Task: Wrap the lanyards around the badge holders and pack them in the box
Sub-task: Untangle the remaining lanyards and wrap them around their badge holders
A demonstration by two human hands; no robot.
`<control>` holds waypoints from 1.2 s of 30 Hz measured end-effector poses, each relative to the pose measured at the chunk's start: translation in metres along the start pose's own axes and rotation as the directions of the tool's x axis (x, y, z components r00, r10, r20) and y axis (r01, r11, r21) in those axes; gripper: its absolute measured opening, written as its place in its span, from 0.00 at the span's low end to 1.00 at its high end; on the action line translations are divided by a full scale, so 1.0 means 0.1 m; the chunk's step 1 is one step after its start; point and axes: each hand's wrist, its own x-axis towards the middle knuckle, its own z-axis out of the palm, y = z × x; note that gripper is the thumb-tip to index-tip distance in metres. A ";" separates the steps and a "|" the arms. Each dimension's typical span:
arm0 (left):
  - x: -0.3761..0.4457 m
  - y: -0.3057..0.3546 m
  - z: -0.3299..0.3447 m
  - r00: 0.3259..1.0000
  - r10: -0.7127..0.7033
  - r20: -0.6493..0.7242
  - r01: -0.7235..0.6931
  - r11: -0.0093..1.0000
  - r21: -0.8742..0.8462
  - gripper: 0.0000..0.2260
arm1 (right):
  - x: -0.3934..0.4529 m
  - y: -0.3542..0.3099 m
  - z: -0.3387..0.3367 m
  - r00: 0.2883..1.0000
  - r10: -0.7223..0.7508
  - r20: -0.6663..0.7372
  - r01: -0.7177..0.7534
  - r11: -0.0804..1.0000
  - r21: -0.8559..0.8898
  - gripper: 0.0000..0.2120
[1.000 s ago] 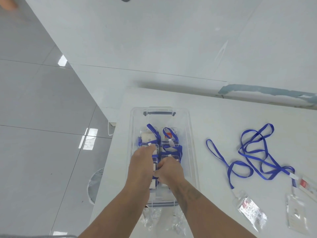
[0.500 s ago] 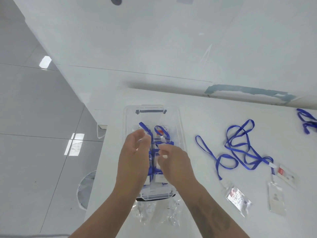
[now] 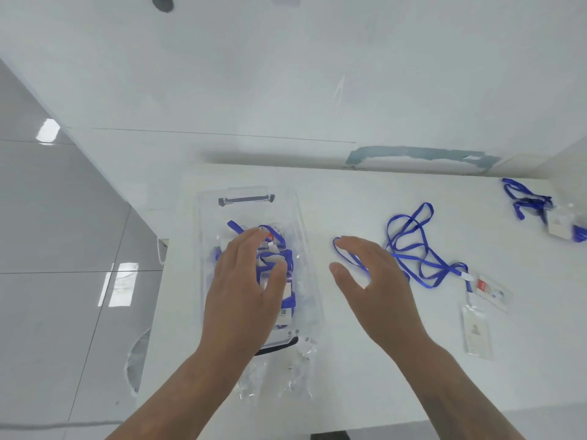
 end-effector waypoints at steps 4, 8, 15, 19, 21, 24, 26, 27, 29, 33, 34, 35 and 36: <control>-0.12 0.25 0.31 1.000 0.022 0.006 -0.022 1.000 0.019 0.19 | -0.04 0.50 -0.36 0.997 0.067 -0.023 -0.066 0.997 0.050 0.14; -0.29 0.58 0.84 0.999 0.050 0.018 -0.051 0.997 0.064 0.18 | -0.06 1.13 -0.75 0.990 0.137 -0.020 -0.135 0.987 0.091 0.12; -0.54 1.00 2.05 0.956 -0.290 0.030 0.287 0.955 0.074 0.12 | 0.01 2.27 -1.11 0.918 0.307 0.252 -0.307 0.951 -0.042 0.12; -0.60 0.90 2.55 0.767 -0.615 0.183 0.575 0.786 0.228 0.14 | 0.03 2.59 -1.03 0.841 0.326 0.432 -0.306 0.945 -0.118 0.15; -0.64 0.85 2.72 0.656 -0.720 0.227 0.664 0.694 0.278 0.15 | 0.03 2.66 -0.92 0.802 0.331 0.497 -0.293 0.943 -0.156 0.16; -0.68 0.81 2.90 0.594 -0.776 0.211 0.721 0.630 0.289 0.05 | 0.05 2.70 -0.74 0.771 0.330 0.545 -0.280 0.944 -0.176 0.19; -0.68 0.81 2.95 0.589 -0.783 0.201 0.735 0.623 0.269 0.11 | 0.05 2.67 -0.66 0.781 0.337 0.526 -0.291 0.941 -0.172 0.19; -0.66 0.76 3.01 0.581 -0.790 0.196 0.745 0.613 0.261 0.16 | 0.05 2.68 -0.60 0.783 0.347 0.516 -0.299 0.938 -0.178 0.19; -0.65 0.76 3.04 0.569 -0.798 0.199 0.775 0.601 0.194 0.20 | 0.04 2.68 -0.57 0.784 0.374 0.495 -0.327 0.927 -0.183 0.19; -0.65 0.72 3.03 0.589 -0.753 0.294 0.788 0.615 -0.003 0.09 | 0.04 2.70 -0.53 0.734 0.410 0.542 -0.417 0.901 -0.117 0.19; -0.62 0.72 3.01 0.611 -0.727 0.312 0.768 0.640 -0.012 0.07 | 0.04 2.70 -0.54 0.741 0.393 0.544 -0.411 0.907 -0.096 0.18; -0.58 0.73 2.98 0.636 -0.699 0.327 0.742 0.670 -0.010 0.07 | 0.06 2.69 -0.58 0.760 0.368 0.536 -0.384 0.919 -0.087 0.18; -0.54 0.72 2.95 0.658 -0.671 0.342 0.715 0.699 -0.005 0.09 | 0.08 2.69 -0.63 0.790 0.330 0.517 -0.333 0.939 -0.090 0.18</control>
